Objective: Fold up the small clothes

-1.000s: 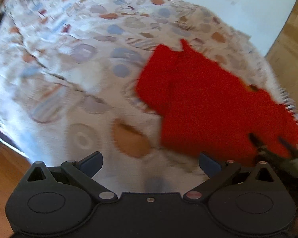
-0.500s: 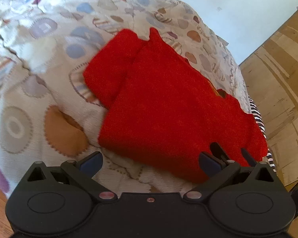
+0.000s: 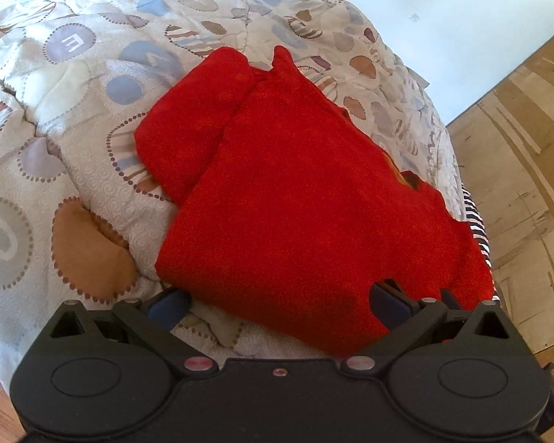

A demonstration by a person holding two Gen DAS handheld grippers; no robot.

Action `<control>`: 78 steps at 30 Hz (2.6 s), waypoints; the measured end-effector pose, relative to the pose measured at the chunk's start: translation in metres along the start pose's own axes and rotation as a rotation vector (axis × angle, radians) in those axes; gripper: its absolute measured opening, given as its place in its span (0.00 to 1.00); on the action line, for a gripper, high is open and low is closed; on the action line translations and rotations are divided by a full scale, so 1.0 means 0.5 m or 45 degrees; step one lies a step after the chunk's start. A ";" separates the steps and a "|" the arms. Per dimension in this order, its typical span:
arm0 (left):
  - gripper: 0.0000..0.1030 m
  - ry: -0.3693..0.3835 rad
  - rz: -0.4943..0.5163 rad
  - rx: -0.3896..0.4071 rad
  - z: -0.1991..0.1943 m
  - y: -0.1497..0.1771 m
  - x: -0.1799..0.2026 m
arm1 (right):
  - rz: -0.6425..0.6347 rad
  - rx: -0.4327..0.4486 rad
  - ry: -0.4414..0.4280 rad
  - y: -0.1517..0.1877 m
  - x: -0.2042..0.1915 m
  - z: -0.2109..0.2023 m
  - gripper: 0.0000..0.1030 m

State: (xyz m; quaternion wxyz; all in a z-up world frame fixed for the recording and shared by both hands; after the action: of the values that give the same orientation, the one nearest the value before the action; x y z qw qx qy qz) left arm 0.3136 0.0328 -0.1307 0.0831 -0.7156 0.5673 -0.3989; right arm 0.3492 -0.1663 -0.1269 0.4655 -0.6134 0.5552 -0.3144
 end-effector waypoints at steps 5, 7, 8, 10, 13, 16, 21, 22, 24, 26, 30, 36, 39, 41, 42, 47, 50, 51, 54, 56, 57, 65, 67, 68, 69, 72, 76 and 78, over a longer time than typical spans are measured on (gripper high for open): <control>0.99 0.025 0.013 0.010 -0.009 0.000 0.013 | 0.000 0.001 0.000 0.000 0.000 0.000 1.00; 0.99 0.018 0.017 0.008 -0.004 -0.002 0.014 | 0.000 0.002 0.000 0.000 0.000 0.000 1.00; 0.99 0.017 0.011 0.004 -0.001 -0.002 0.012 | 0.000 0.001 0.000 0.000 0.000 0.000 1.00; 0.99 0.015 0.001 -0.002 0.002 -0.002 0.008 | 0.000 0.002 0.000 0.000 0.000 0.000 1.00; 0.99 0.002 -0.011 -0.004 0.009 -0.004 0.000 | 0.000 0.002 0.000 0.001 0.000 -0.001 1.00; 0.99 -0.018 -0.053 0.006 0.013 -0.008 -0.017 | 0.004 0.005 -0.004 -0.002 0.000 -0.003 1.00; 0.92 -0.027 -0.157 0.085 0.014 -0.029 -0.048 | 0.109 0.044 0.027 -0.032 0.024 -0.037 1.00; 0.87 -0.034 -0.163 0.103 0.015 -0.033 -0.053 | 0.128 0.059 0.066 -0.038 0.034 -0.045 1.00; 0.81 -0.060 -0.168 0.137 0.017 -0.038 -0.063 | 0.149 0.077 0.119 -0.044 0.053 -0.059 1.00; 0.80 -0.057 -0.176 0.161 0.022 -0.040 -0.069 | 0.122 0.060 0.159 -0.035 0.066 -0.059 1.00; 0.81 -0.065 -0.198 0.184 0.036 -0.043 -0.077 | 0.101 0.084 0.163 -0.016 0.066 -0.052 1.00; 0.63 -0.104 -0.205 0.214 0.024 -0.048 -0.075 | 0.122 0.140 0.140 -0.003 0.072 -0.054 1.00; 0.53 -0.113 -0.209 0.238 0.017 -0.048 -0.079 | 0.122 0.146 0.140 -0.003 0.071 -0.055 1.00; 0.49 -0.114 -0.203 0.246 0.016 -0.051 -0.079 | 0.123 0.153 0.139 -0.001 0.071 -0.055 1.00; 0.47 -0.111 -0.196 0.247 0.017 -0.053 -0.078 | 0.125 0.156 0.137 -0.001 0.071 -0.055 1.00; 0.49 -0.141 -0.126 0.255 0.020 -0.061 -0.062 | 0.128 0.165 0.133 0.003 0.072 -0.056 1.00; 0.56 -0.128 -0.194 0.247 0.031 -0.056 -0.080 | 0.128 0.165 0.132 0.004 0.072 -0.056 1.00; 0.57 -0.118 -0.219 0.253 0.034 -0.058 -0.087 | 0.128 0.165 0.132 0.004 0.071 -0.056 1.00; 0.57 -0.116 -0.240 0.289 0.035 -0.077 -0.099 | 0.128 0.167 0.133 0.004 0.071 -0.056 1.00; 0.56 -0.132 -0.214 0.316 0.035 -0.094 -0.098 | 0.129 0.170 0.131 0.004 0.071 -0.056 1.00; 0.52 -0.135 -0.197 0.334 0.034 -0.103 -0.095 | 0.128 0.171 0.131 0.005 0.071 -0.057 1.00; 0.56 -0.177 -0.163 0.313 0.053 -0.102 -0.099 | 0.128 0.179 0.129 0.006 0.071 -0.059 1.00; 0.56 -0.164 -0.187 0.323 0.048 -0.100 -0.105 | 0.129 0.180 0.129 0.006 0.071 -0.059 1.00; 0.56 -0.169 -0.192 0.322 0.045 -0.099 -0.107 | 0.129 0.181 0.128 0.006 0.071 -0.059 1.00; 0.56 -0.173 -0.201 0.324 0.040 -0.098 -0.108 | 0.129 0.183 0.127 0.006 0.071 -0.059 1.00; 0.62 -0.212 -0.175 0.367 0.009 -0.096 -0.109 | 0.131 0.186 0.122 0.006 0.073 -0.059 1.00; 0.81 -0.288 -0.068 0.484 -0.032 -0.114 -0.116 | 0.131 0.189 0.120 0.006 0.075 -0.060 1.00; 0.90 -0.297 -0.048 0.492 -0.028 -0.141 -0.131 | 0.131 0.188 0.121 0.007 0.075 -0.060 1.00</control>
State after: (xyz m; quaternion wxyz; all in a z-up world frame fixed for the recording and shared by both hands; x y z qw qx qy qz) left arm 0.3544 0.1191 -0.1123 0.2760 -0.7382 0.4534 -0.4163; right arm 0.3279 -0.2092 -0.1238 0.4983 -0.5325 0.5825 -0.3590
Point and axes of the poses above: each gripper's, at about its wrist camera, not at the fingertips, and z roughly the way its jaws point, x to its right, y to its underside, the point moved 10 cm from there along z, roughly the way its jaws point, and after that the axes turned 9 degrees about z, right-handed, at the moved point
